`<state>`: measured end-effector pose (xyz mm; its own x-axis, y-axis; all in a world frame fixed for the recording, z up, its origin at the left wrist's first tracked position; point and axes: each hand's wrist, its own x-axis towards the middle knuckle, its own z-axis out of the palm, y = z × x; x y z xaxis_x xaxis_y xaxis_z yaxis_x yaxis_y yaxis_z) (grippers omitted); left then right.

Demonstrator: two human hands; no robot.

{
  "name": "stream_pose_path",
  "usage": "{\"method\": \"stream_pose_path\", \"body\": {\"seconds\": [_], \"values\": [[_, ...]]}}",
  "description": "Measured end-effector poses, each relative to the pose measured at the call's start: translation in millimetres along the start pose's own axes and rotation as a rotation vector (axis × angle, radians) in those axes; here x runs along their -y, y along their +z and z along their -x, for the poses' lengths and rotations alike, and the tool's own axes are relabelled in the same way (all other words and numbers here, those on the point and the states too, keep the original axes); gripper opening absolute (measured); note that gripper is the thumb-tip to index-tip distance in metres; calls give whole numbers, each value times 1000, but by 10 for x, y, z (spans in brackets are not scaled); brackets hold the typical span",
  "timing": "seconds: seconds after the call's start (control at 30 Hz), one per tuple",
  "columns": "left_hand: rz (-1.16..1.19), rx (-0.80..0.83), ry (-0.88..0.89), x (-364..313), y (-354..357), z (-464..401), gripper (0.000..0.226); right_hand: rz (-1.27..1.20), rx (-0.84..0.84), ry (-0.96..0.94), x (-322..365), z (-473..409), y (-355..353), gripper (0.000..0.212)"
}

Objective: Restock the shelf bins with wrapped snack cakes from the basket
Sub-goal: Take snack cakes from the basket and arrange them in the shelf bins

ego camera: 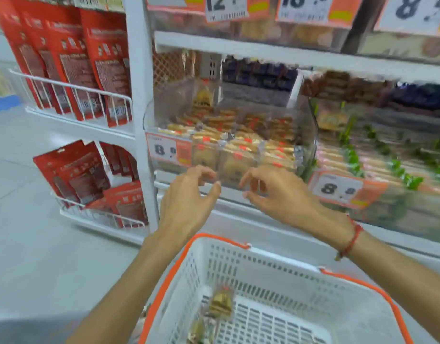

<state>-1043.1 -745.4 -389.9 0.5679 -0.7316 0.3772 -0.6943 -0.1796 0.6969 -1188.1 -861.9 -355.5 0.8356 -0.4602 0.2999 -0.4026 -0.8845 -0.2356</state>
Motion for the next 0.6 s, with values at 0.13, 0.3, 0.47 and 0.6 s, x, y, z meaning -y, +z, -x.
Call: {"method": "stream_pose_path", "body": {"seconds": [0.13, 0.3, 0.47, 0.6], "values": [[-254, 419, -146, 255, 205, 399, 25, 35, 183, 2, 68, 585, 355, 16], [-549, 951, -295, 788, 586, 813, 30, 0, 569, 105, -31, 1039, 1246, 25], [-546, 1247, -495, 1229, 1078, 1272, 29, -46, 879, 152, -43, 1456, 2269, 38], [-507, 1312, -615, 1532, 1358, 1652, 19, -444, 1034, 517, 47, 1726, 2910, 53]]}}
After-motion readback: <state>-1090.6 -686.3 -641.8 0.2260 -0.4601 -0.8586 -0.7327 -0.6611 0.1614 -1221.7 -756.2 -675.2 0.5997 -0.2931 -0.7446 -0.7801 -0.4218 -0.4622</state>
